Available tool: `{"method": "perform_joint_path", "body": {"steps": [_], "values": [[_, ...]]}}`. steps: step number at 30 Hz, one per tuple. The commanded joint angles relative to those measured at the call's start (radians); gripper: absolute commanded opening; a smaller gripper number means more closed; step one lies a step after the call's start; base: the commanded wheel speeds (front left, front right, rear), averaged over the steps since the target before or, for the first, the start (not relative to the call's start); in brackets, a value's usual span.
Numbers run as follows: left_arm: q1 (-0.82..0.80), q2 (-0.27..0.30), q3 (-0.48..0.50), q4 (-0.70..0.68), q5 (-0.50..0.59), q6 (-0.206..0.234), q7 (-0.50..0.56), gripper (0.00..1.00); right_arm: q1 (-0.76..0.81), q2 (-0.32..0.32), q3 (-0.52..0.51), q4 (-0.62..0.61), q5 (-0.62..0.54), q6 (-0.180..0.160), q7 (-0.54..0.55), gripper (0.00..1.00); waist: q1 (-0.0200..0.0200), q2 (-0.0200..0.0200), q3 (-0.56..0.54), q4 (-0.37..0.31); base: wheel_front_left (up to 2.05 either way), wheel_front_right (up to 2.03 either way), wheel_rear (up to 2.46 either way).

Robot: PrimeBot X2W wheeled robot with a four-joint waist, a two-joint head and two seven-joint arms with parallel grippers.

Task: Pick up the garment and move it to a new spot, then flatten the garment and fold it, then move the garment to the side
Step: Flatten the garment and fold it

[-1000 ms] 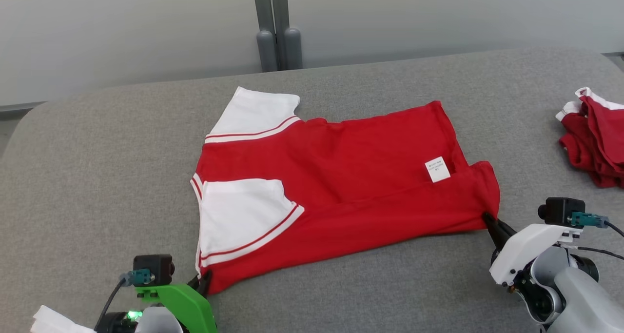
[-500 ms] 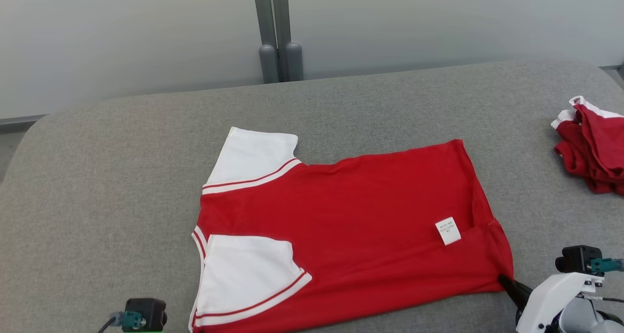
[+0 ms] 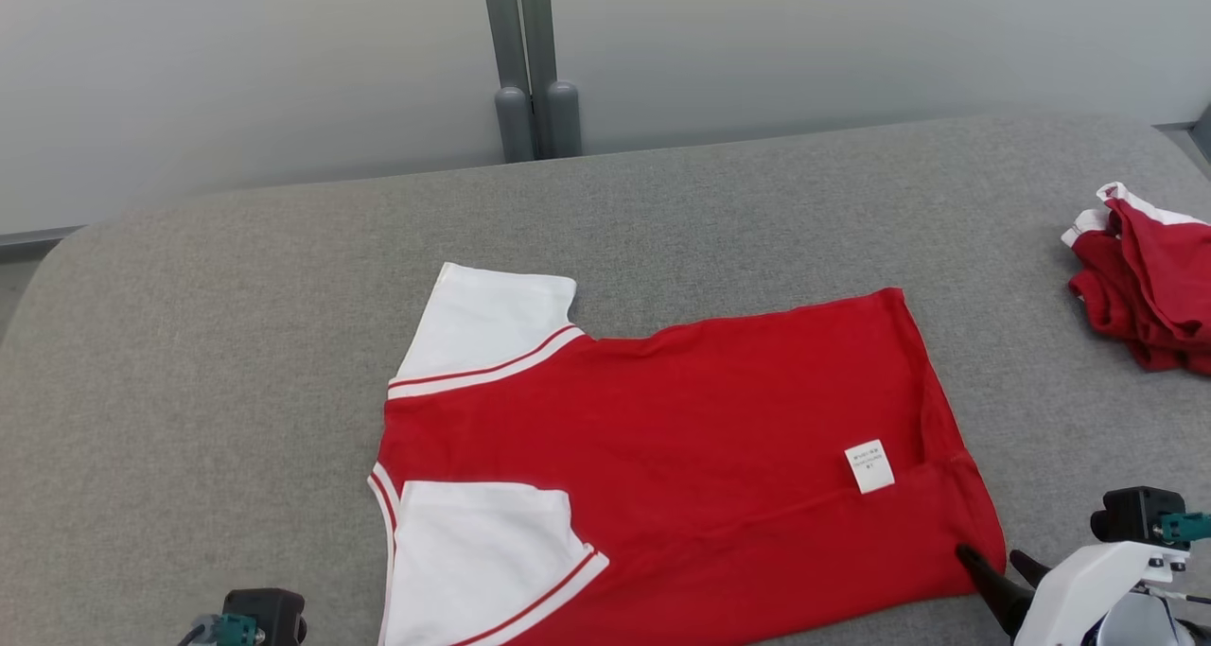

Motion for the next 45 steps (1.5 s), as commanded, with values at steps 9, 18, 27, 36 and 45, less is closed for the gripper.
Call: {"method": "perform_joint_path", "body": {"steps": [9,18,27,36,45], "values": [[-0.132,0.015,0.008,-0.046,0.060,-0.050,-0.043,1.00,-0.023,0.031,-0.057,-0.139,-0.063,0.000,-0.015,1.00,0.0000,0.0000,0.017,-0.008,0.00,0.00,0.00],[-0.458,-0.031,0.000,0.107,0.066,-0.180,-0.019,1.00,-0.244,0.032,-0.047,-0.091,-0.082,0.000,-0.085,1.00,0.0000,0.0000,0.134,-0.039,0.00,0.00,0.00],[-0.799,-0.064,-0.039,0.359,0.066,-0.325,0.102,1.00,-0.525,-0.005,0.025,0.113,-0.043,0.000,-0.115,1.00,0.0000,0.0000,0.276,-0.062,0.00,0.00,0.00],[-1.043,-0.066,-0.066,0.580,0.080,-0.380,0.181,1.00,-0.757,-0.026,0.169,0.330,-0.002,0.000,-0.102,1.00,0.0000,0.0000,0.389,-0.087,0.00,0.00,0.00],[-1.149,-0.076,-0.089,0.715,0.051,-0.401,0.212,1.00,-0.889,-0.014,0.303,0.463,0.063,0.000,-0.118,1.00,0.0000,0.0000,0.433,-0.112,0.00,0.00,0.00]]}}
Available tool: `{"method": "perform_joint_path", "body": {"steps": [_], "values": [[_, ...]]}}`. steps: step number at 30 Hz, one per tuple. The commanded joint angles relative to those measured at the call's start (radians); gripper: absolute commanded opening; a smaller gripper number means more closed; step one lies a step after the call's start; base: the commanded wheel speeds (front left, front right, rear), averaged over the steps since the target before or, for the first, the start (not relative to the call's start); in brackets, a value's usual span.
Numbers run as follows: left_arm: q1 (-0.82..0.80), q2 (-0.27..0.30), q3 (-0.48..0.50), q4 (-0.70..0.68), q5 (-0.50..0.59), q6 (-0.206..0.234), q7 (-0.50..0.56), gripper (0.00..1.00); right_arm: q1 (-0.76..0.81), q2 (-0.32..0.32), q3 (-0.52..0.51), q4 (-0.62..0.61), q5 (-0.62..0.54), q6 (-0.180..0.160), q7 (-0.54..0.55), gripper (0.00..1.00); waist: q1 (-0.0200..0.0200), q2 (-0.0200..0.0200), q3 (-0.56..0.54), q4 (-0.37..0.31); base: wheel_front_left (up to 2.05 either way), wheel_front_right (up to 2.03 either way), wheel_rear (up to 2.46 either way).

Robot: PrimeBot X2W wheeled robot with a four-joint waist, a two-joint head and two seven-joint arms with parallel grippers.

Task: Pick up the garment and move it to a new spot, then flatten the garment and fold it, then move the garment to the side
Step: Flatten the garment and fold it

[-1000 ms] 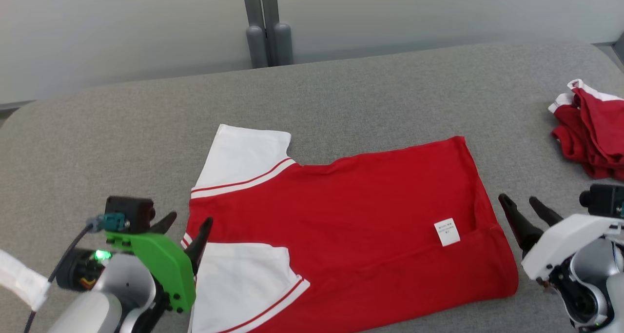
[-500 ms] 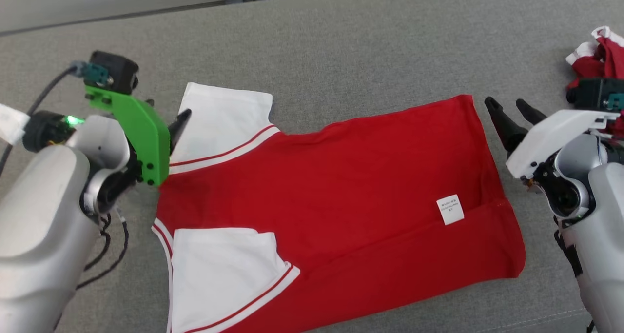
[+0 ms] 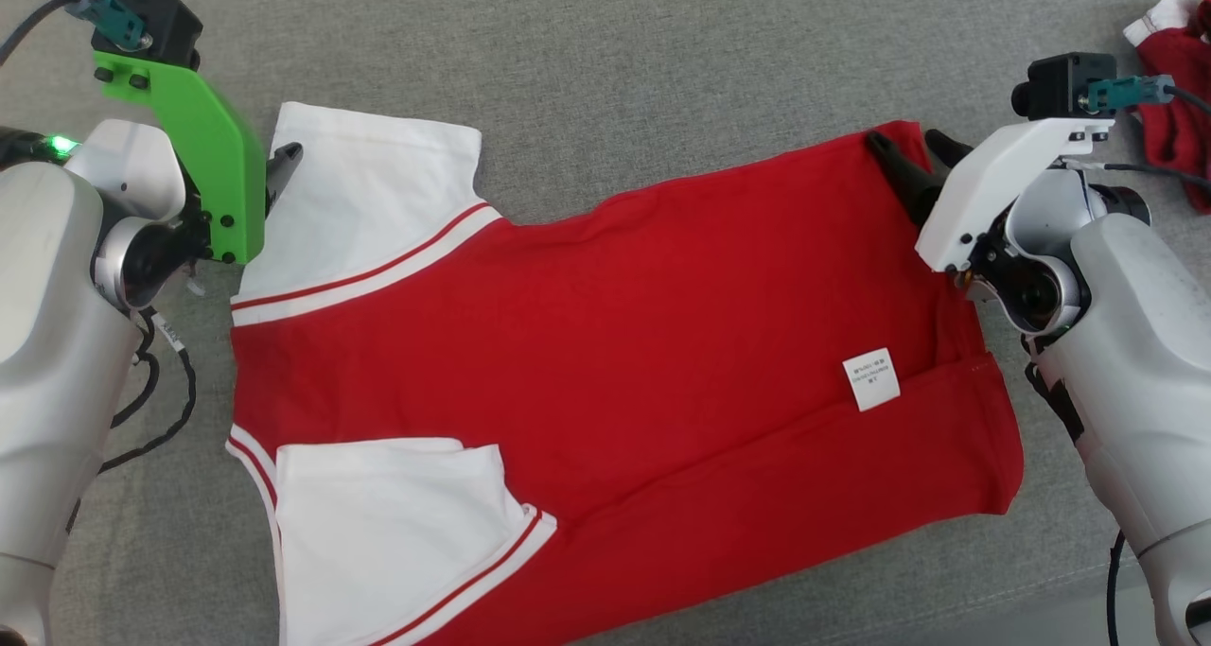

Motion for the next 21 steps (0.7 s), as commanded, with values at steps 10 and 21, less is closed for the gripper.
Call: {"method": "perform_joint_path", "body": {"steps": [10,21], "values": [[-0.072,-0.008,-0.017,0.091,-0.046,-0.008,-0.020,1.00,-0.059,-0.004,0.141,0.054,0.099,0.000,-0.040,0.73,-0.0001,0.0000,0.050,-0.033,0.00,0.00,0.00],[-0.084,0.001,-0.088,0.094,-0.112,-0.009,-0.031,0.00,-0.083,-0.040,0.238,0.088,0.173,0.000,-0.110,0.00,-0.0001,0.0000,0.022,-0.021,0.00,0.00,0.00]]}}
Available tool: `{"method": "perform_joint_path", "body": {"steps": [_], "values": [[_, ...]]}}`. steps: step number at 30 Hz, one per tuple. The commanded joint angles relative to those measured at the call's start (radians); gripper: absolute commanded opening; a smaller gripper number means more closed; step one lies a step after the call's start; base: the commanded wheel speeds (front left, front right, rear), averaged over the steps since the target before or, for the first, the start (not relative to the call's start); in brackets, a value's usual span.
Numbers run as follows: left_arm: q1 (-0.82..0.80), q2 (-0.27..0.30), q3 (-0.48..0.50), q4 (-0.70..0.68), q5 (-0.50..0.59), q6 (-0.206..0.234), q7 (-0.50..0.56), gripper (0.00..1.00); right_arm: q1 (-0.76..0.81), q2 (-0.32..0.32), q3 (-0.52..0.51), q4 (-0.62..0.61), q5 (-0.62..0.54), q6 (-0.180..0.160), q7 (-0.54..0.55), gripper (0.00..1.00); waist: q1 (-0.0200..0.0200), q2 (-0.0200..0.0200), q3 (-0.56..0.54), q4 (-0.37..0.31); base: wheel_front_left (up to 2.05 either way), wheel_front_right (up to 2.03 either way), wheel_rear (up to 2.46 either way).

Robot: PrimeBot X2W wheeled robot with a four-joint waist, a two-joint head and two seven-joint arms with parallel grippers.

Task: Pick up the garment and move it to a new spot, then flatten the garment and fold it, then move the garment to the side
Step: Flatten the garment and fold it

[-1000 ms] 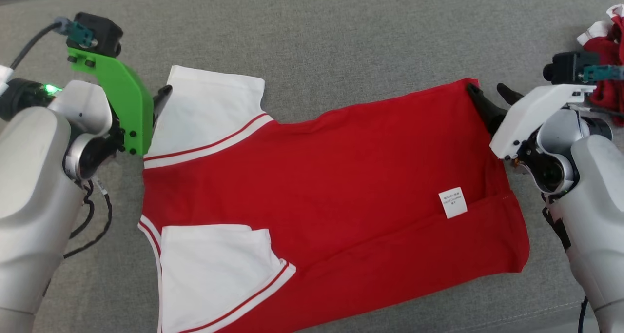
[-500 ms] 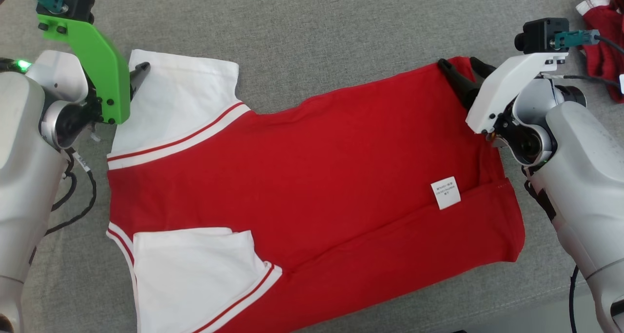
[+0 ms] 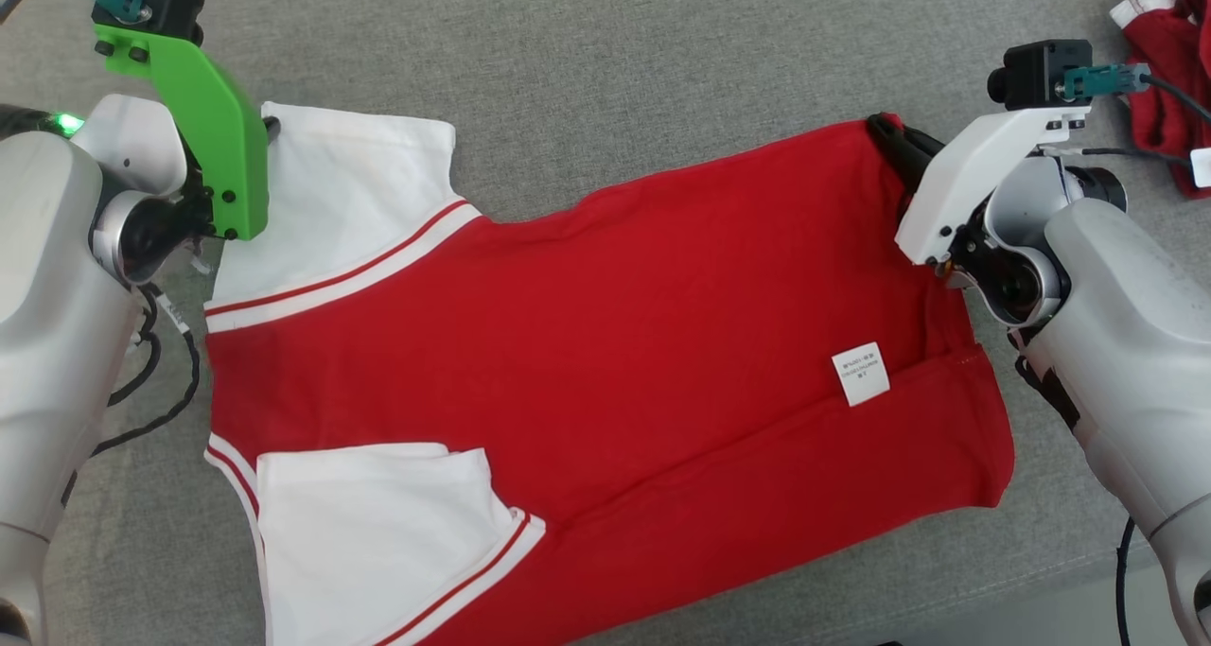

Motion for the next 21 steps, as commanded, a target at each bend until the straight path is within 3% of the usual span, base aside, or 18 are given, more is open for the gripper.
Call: {"method": "perform_joint_path", "body": {"steps": [1,13,21], "values": [[-0.003,0.011,-0.006,-0.002,-0.014,-0.002,-0.017,0.00,0.006,-0.002,0.014,0.013,0.011,0.000,-0.014,0.00,-0.0001,-0.0001,-0.015,0.008,0.00,0.00,0.00],[0.018,0.025,-0.051,0.028,-0.073,-0.002,-0.110,0.00,0.025,-0.050,0.056,0.088,0.056,0.000,-0.165,0.00,-0.0001,-0.0001,-0.111,0.049,0.00,0.00,0.00],[0.059,0.027,-0.083,0.011,-0.148,-0.002,-0.120,0.00,0.051,-0.056,0.111,0.126,0.088,0.000,-0.184,0.00,-0.0001,-0.0001,-0.203,0.070,0.00,0.00,0.00]]}}
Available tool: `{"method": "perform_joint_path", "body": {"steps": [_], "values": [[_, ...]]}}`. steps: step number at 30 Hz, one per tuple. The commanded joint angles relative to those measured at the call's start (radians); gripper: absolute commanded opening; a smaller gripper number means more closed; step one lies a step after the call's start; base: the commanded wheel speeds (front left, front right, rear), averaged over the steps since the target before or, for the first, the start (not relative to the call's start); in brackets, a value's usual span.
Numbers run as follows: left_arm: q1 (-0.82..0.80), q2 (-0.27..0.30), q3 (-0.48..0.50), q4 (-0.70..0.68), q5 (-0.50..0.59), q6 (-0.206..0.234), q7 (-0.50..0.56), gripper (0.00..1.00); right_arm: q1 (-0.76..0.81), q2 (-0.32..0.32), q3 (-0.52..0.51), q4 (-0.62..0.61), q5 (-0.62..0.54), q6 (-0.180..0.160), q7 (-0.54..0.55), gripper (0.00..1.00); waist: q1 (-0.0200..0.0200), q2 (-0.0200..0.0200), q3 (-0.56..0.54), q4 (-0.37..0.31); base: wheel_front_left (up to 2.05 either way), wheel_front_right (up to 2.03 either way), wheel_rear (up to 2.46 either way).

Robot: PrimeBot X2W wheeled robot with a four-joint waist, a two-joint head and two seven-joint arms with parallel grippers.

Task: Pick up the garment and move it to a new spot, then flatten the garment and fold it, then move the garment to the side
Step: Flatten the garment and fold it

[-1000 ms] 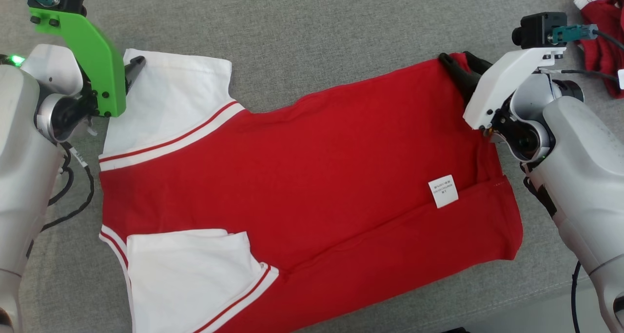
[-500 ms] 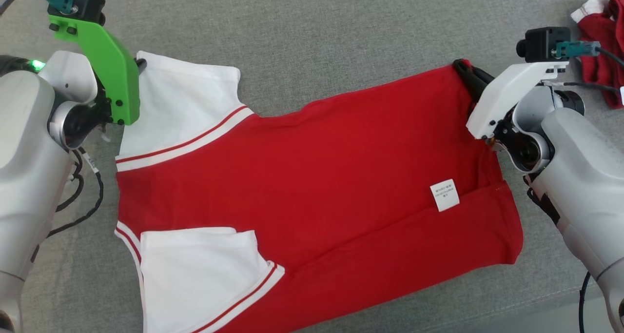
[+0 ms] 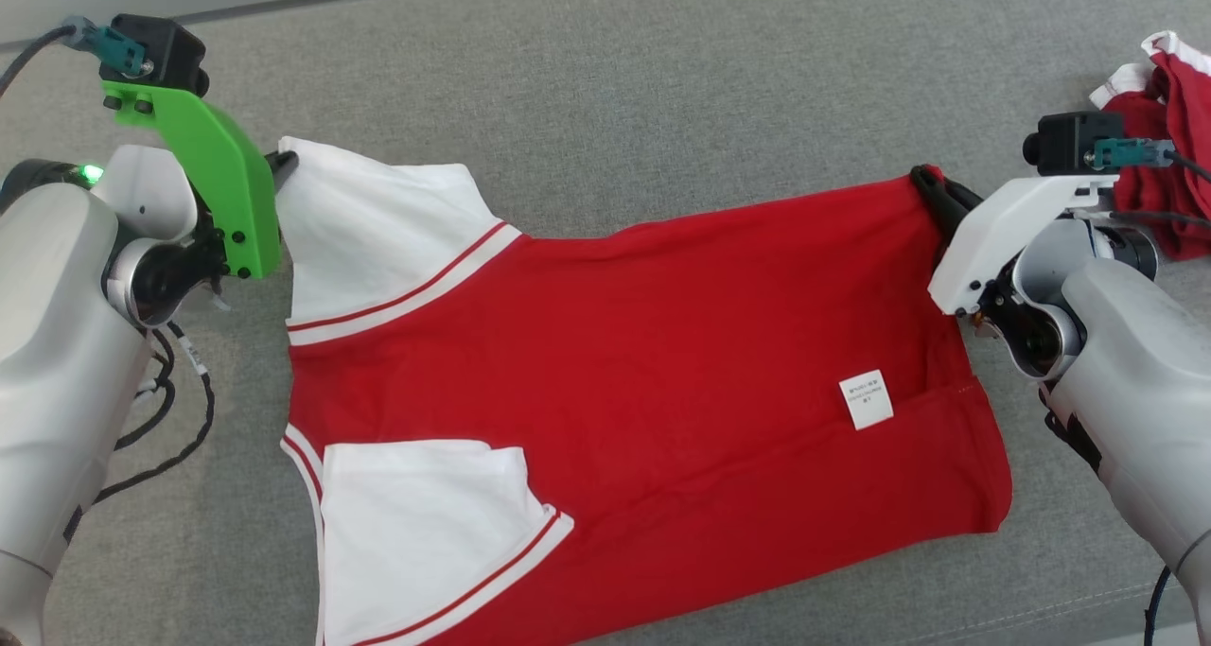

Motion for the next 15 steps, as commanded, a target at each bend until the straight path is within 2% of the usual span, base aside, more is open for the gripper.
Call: {"method": "perform_joint_path", "body": {"steps": [1,7,15], "values": [[0.019,0.005,-0.004,-0.013,-0.024,-0.002,0.008,0.00,0.022,-0.012,0.008,0.001,0.011,0.000,0.000,0.00,-0.0001,-0.0001,-0.047,0.018,0.00,0.00,0.00],[0.074,0.040,-0.040,-0.101,-0.134,-0.002,0.108,0.00,0.059,-0.043,0.053,0.013,0.040,0.000,0.009,0.00,-0.0001,-0.0001,-0.126,0.040,0.00,0.00,0.00],[0.161,0.125,-0.092,-0.233,-0.197,-0.001,0.242,0.00,0.106,-0.080,0.118,0.009,0.071,0.000,0.025,0.00,-0.0001,-0.0001,-0.197,0.052,0.00,0.00,0.00]]}}
